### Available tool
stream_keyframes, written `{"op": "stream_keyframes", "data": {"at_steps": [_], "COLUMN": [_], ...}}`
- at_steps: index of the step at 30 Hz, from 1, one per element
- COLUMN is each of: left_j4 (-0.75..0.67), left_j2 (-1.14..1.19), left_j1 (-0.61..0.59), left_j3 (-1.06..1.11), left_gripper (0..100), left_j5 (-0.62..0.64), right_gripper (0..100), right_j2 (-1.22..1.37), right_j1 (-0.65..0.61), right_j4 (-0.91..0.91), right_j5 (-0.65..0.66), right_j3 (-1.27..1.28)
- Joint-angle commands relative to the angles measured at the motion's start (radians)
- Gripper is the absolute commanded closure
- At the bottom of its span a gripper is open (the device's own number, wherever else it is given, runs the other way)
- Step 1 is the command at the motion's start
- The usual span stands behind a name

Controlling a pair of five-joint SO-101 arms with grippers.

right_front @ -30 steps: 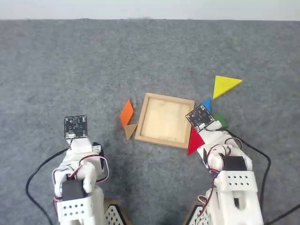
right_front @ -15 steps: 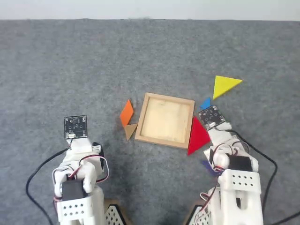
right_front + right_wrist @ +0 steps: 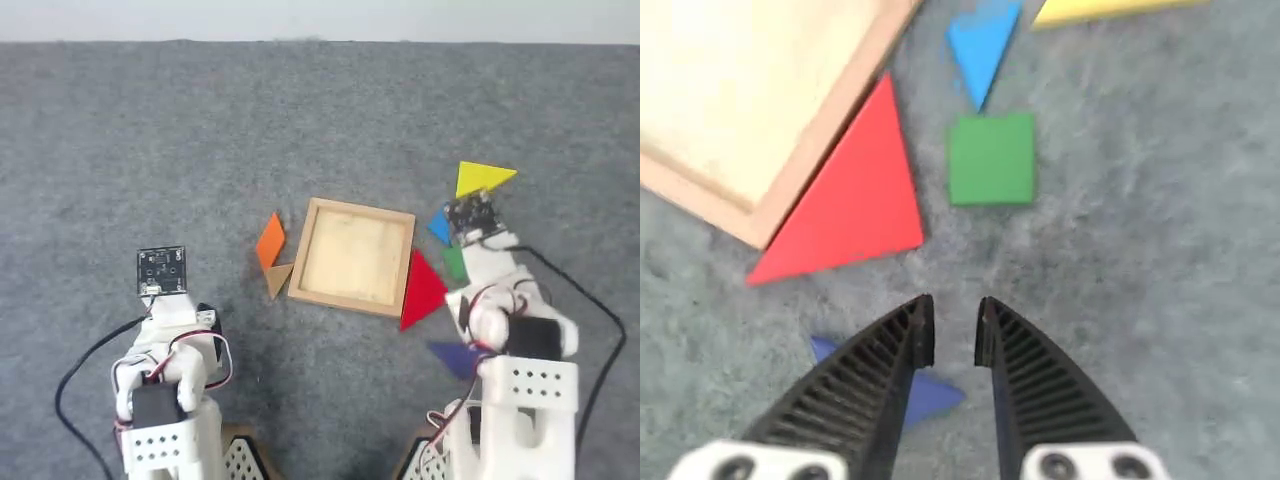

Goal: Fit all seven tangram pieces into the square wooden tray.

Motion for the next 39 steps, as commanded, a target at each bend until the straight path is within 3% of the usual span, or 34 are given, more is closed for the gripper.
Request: {"op": "stream_keyframes", "data": {"at_steps": [1,5,9,13,17,21,27,33,39], "left_j4": [0.005,0.005,0.005,0.005,0.005,0.005,0.005,0.005,0.005], "left_j2": [-0.018,-0.018,-0.018,-0.018,-0.018,-0.018,-0.018,-0.018,-0.018], "left_j1": [-0.003,-0.003,-0.003,-0.003,-0.003,-0.003,-0.003,-0.003,-0.003], "left_j3": [-0.012,-0.012,-0.012,-0.012,-0.012,-0.012,-0.012,-0.012,-0.012], "left_gripper": [94,94,94,94,94,94,94,94,94], "left_j5": [0.009,0.009,0.009,0.009,0.009,0.009,0.009,0.009,0.009], "right_gripper": [90.6,82.6,80.1,79.8,79.7,78.8,66.4,65.6,65.6], "right_j2": [0.176,0.475,0.710,0.840,0.866,0.878,0.883,0.885,0.891], "right_j1": [0.007,-0.007,-0.097,-0.222,-0.321,-0.332,-0.331,-0.314,-0.315], "right_j4": [0.096,0.147,0.145,0.114,0.010,-0.087,-0.134,-0.142,-0.272], "right_j5": [-0.018,-0.029,-0.041,-0.189,-0.276,-0.311,-0.460,-0.476,-0.474], "right_j3": [-0.296,-0.509,-0.601,-0.565,-0.480,-0.397,-0.344,-0.325,-0.219]}}
